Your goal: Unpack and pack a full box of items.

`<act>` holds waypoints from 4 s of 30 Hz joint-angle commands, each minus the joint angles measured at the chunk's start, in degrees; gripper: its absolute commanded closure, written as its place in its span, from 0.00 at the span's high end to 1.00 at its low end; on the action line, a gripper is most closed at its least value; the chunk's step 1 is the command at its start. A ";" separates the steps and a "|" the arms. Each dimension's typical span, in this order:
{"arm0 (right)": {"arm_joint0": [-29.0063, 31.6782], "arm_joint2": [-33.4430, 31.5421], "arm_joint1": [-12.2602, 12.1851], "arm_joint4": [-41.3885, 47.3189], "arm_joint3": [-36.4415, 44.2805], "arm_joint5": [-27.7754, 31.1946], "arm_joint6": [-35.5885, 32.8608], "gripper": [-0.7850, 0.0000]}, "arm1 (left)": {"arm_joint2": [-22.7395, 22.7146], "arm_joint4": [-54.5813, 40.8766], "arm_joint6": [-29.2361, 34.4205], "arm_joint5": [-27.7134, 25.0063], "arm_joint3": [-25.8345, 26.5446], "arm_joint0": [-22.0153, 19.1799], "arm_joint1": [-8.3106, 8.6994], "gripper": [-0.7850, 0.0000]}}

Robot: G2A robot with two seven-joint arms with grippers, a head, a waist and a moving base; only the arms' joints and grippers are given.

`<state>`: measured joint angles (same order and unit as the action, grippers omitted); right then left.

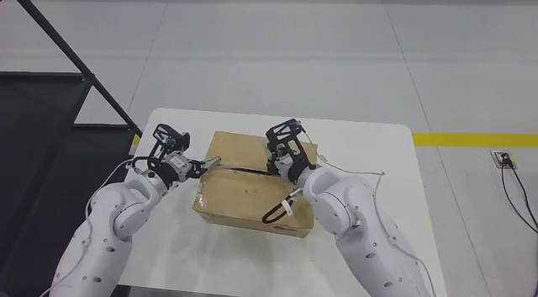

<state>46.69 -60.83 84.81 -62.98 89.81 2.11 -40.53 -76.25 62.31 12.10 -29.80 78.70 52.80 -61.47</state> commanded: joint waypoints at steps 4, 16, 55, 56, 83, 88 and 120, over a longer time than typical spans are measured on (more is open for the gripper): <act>0.62 -0.26 -0.12 -0.18 0.08 0.87 0.81 0.00 | 1.23 0.13 0.26 -1.09 -0.55 -0.47 -0.16 1.00; 1.42 -0.45 -0.21 -0.38 0.16 1.08 1.66 0.26 | 0.30 -0.45 0.46 -2.92 0.02 0.54 0.19 1.00; 6.63 -6.65 -0.98 11.57 7.32 2.26 7.00 1.00 | 0.78 -3.02 -1.25 1.63 1.37 0.71 -0.29 1.00; 5.93 -6.63 -0.91 12.51 6.45 2.04 6.70 1.00 | 1.02 -3.13 -1.05 2.43 1.34 0.44 -0.39 1.00; 7.41 -13.72 -2.76 26.93 4.21 9.48 2.49 1.00 | 9.39 1.43 0.95 -1.88 1.11 -4.42 -1.93 1.00; 3.95 -13.19 -2.87 37.40 -0.51 12.29 -5.37 1.00 | 9.46 1.83 0.91 -2.19 1.40 -4.13 -1.94 1.00; -9.80 -7.07 -3.32 63.15 -25.64 11.19 -23.44 1.00 | -0.92 -4.55 0.74 -0.50 -0.28 0.20 -0.40 1.00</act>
<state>37.35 -68.44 81.36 -0.26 64.88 13.21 -64.28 -76.97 57.77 12.91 -30.23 78.47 52.75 -61.92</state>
